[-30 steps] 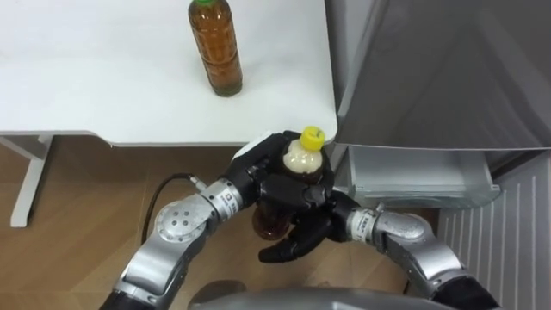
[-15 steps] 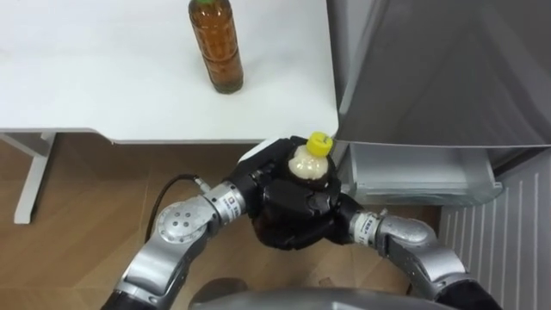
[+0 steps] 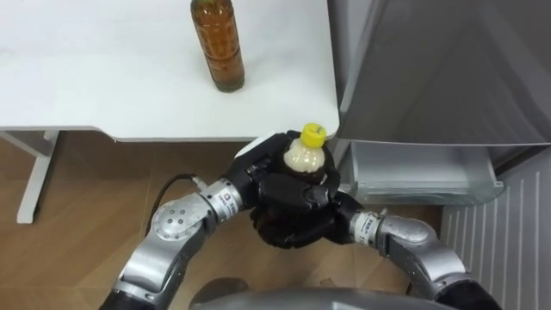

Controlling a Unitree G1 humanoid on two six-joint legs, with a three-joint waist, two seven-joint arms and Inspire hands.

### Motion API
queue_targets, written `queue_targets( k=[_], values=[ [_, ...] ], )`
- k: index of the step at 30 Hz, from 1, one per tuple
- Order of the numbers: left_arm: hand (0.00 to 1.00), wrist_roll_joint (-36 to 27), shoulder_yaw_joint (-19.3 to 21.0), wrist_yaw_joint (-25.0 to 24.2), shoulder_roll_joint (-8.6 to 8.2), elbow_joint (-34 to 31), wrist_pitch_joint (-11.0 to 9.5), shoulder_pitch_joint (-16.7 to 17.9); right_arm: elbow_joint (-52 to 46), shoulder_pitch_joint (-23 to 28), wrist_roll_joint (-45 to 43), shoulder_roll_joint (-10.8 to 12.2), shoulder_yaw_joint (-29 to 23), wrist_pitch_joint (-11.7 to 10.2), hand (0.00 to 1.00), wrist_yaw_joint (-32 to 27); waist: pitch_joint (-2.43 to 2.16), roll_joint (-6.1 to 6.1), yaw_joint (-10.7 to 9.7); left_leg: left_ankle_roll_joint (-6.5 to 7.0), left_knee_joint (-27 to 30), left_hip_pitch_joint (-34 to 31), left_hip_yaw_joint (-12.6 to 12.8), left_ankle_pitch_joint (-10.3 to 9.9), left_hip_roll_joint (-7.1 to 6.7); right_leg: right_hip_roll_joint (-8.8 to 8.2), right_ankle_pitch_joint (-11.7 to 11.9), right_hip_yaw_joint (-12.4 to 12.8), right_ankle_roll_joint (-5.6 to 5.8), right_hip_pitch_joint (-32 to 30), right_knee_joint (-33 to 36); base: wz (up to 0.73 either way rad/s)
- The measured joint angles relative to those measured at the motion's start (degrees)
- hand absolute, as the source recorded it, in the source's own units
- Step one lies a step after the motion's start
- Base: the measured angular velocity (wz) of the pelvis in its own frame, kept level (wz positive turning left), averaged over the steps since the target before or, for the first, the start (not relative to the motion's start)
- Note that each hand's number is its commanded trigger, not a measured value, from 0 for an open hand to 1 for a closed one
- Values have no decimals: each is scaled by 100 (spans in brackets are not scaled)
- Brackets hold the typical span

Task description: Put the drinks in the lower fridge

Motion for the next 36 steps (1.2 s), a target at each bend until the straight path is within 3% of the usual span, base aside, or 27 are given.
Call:
queue_targets(
  k=[16, 19, 30, 36],
  values=[
    [0, 87, 191, 440, -104, -7, -18, -29, 371, 96, 328, 28, 8, 33, 100, 216, 0, 9, -1, 0, -9, -5, 3, 0, 5, 7, 0, 4, 0, -4, 0, 0],
    [0, 84, 217, 449, -167, -212, -72, -40, 390, 96, 355, 31, -2, 142, 100, 218, 3, 15, 4, 0, -24, -5, 2, 0, 4, 5, 0, 5, 0, -6, 0, 0],
    [0, 58, 243, 553, -180, -669, -240, -99, 381, 89, 442, 81, -4, 142, 100, 276, 24, -42, 15, 0, -24, 1, 2, 0, 2, -4, 0, 3, 0, -4, -9, 0],
    [0, -286, 260, 646, -161, -1190, -266, -196, 382, 84, 501, 79, -15, 141, 100, 275, 33, -23, -1, 0, -5, -8, -8, 0, 4, -6, 0, -1, 0, -7, -14, 0]
  ],
)
